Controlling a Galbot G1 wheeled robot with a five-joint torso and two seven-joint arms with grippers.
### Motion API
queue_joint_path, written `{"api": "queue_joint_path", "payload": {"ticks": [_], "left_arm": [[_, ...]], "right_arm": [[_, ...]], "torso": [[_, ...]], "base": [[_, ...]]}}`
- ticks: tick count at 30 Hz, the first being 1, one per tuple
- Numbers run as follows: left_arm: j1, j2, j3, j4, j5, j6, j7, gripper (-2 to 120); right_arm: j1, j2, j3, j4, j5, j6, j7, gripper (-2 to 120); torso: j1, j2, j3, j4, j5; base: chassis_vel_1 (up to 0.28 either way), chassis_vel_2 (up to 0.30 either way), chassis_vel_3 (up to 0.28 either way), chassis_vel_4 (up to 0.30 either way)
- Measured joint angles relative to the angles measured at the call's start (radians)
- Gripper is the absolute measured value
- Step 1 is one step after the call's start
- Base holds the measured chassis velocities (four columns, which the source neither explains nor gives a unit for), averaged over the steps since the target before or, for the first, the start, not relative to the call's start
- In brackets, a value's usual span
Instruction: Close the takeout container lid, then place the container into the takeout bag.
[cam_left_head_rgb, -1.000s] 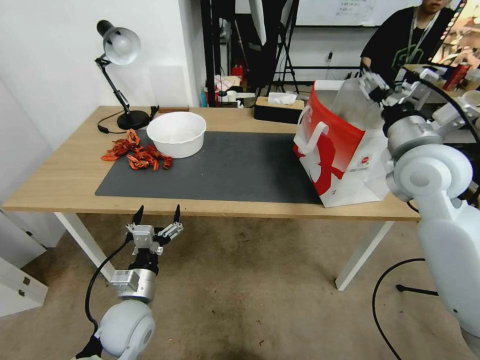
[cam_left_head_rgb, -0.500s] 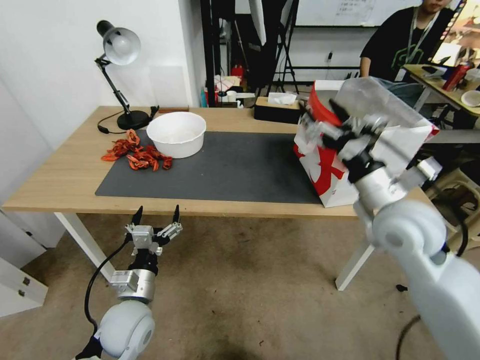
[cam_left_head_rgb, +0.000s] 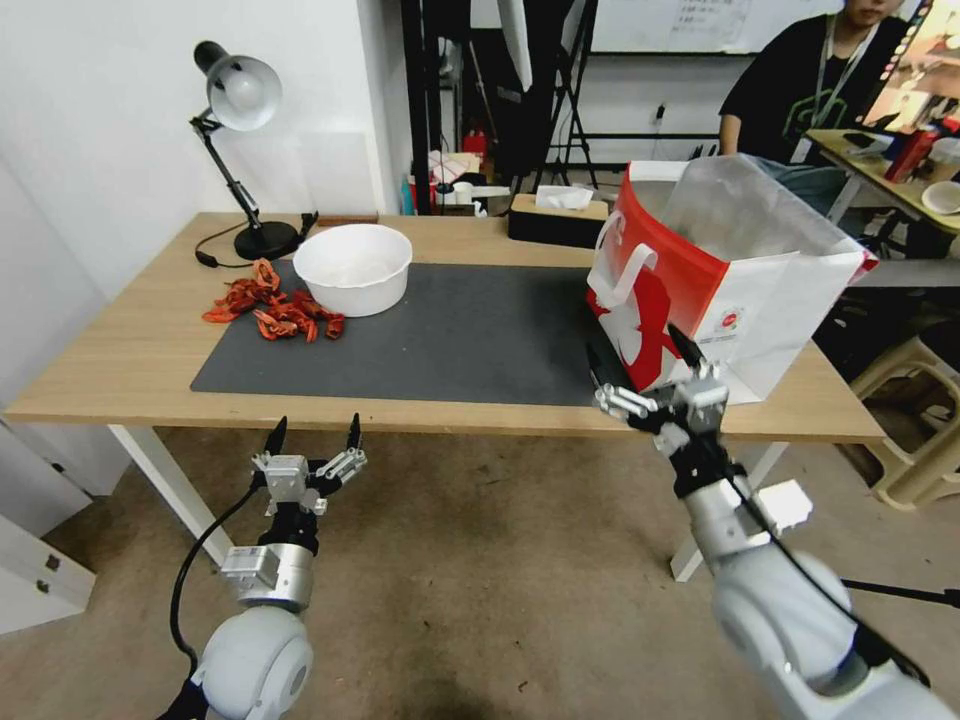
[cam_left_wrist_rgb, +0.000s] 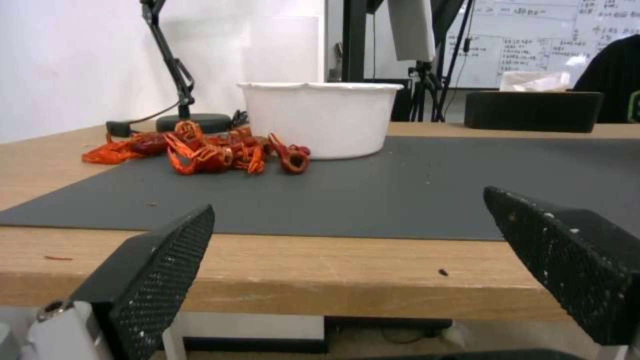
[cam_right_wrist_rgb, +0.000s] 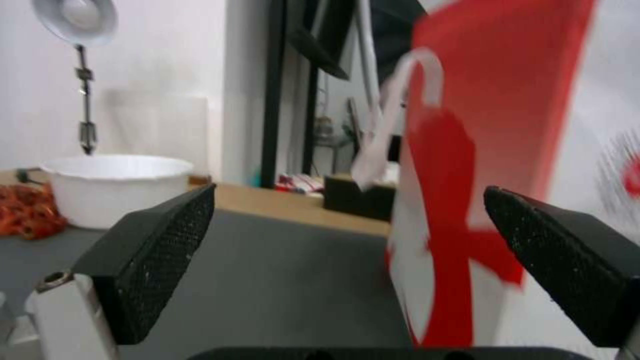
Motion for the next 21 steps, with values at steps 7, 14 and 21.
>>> {"api": "queue_joint_path", "payload": {"ticks": [7,14,21], "left_arm": [[-0.001,-0.006,0.005,0.0,0.0,0.004,0.0,100],[-0.001,-0.007,0.005,0.0,0.001,0.004,0.001,100],[-0.004,-0.008,0.006,0.006,0.002,0.003,0.004,100]], "right_arm": [[-0.057,0.038,-0.016,-0.052,-0.056,0.055,0.055,100],[-0.076,0.052,-0.023,-0.065,-0.064,0.064,0.072,100],[-0.108,0.082,-0.035,-0.09,-0.079,0.084,0.092,100]], "torso": [[0.0,0.0,0.0,0.0001,-0.0002],[0.0,0.0,0.0,0.0001,-0.0002],[0.0,0.0,0.0,0.0001,-0.0001]], "base": [[0.0,0.0,0.0,0.0],[0.0,0.0,0.0,0.0],[0.0,0.0,0.0,0.0]]}}
